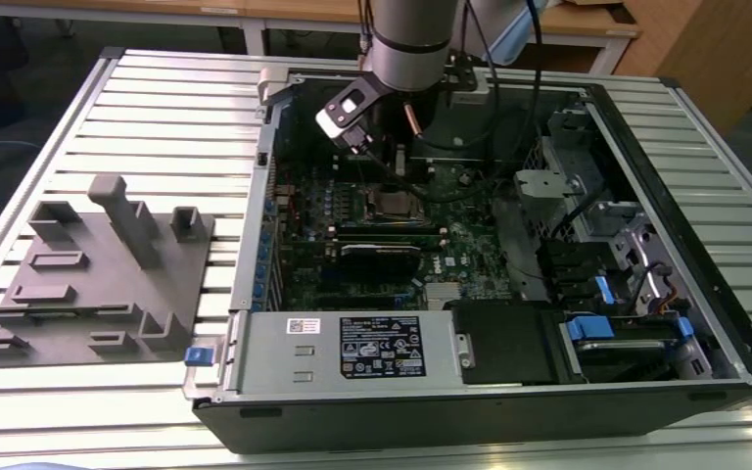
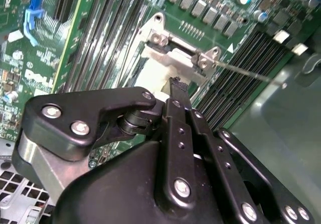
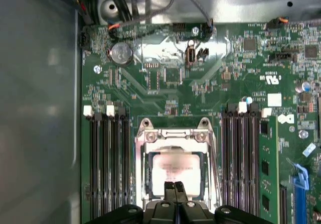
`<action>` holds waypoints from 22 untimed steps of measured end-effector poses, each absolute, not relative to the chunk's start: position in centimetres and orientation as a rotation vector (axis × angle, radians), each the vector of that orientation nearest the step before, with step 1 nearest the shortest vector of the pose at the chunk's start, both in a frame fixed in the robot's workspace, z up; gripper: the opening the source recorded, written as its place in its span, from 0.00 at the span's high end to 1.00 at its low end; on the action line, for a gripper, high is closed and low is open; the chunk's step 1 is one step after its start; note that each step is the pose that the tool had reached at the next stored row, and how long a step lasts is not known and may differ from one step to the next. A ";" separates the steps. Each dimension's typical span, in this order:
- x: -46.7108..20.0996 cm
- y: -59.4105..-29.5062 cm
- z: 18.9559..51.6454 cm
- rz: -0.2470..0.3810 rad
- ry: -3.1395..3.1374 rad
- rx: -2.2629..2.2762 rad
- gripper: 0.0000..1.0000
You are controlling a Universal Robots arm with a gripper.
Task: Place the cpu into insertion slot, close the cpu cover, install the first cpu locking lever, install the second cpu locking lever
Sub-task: 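Close the cpu cover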
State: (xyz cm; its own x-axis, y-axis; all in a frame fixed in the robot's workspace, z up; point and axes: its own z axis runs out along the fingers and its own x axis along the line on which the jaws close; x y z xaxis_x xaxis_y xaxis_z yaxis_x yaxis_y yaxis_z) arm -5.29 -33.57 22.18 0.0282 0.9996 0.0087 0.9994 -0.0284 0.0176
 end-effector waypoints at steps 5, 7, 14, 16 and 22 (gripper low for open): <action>-5.6 -33.6 22.1 0.028 2.185 2.248 0.89; -5.6 -33.6 22.1 0.029 2.185 2.248 0.89; -5.6 -33.6 22.1 0.029 2.185 2.248 0.89; -5.6 -33.6 22.1 0.029 2.192 2.241 0.89; -5.6 -33.6 22.1 0.029 2.289 2.144 0.89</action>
State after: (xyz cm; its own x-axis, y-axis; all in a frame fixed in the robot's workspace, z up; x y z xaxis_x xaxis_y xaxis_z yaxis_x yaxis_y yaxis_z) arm -5.63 -33.57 22.07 -0.0655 0.9978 0.0086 0.9977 0.0653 0.0175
